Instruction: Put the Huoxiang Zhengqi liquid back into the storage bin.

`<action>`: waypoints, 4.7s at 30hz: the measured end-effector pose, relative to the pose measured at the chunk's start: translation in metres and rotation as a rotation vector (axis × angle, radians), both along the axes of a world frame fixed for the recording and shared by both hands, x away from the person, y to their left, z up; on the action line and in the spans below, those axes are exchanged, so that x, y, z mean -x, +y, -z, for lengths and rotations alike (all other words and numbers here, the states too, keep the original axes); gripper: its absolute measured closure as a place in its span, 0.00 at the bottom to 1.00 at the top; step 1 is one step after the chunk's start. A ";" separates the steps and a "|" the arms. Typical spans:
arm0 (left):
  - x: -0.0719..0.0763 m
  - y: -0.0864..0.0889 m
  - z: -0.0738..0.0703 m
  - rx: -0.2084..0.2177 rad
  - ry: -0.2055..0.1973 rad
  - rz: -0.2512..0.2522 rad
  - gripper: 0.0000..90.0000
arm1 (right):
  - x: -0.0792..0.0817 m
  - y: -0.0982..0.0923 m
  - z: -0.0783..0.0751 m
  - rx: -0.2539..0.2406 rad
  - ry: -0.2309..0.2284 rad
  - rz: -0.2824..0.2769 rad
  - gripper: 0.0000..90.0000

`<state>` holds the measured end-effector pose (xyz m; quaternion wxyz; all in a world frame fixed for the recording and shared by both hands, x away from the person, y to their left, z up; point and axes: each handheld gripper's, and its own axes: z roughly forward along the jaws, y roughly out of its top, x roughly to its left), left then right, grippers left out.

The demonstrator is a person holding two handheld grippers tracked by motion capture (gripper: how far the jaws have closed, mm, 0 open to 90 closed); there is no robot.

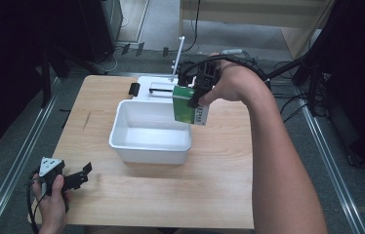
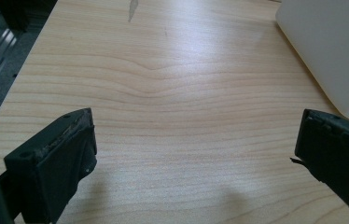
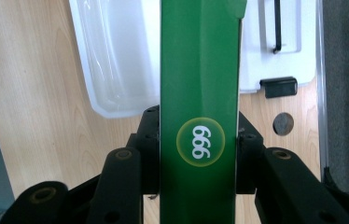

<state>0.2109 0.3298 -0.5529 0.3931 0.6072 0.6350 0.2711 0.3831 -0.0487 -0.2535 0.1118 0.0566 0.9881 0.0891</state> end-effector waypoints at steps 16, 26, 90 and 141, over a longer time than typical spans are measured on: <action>0.000 0.000 0.000 0.004 -0.001 0.001 0.00 | -0.005 0.032 0.013 -0.004 0.015 -0.083 0.71; 0.000 0.001 0.000 0.008 -0.001 0.002 0.00 | -0.010 0.038 0.027 0.000 0.015 -0.121 0.71; -0.001 0.001 0.000 0.013 0.001 0.003 0.00 | -0.031 0.037 0.145 -0.027 0.102 -0.139 0.70; -0.001 0.001 0.000 0.008 0.004 0.004 0.00 | -0.011 -0.037 0.089 -0.364 -0.055 0.636 0.00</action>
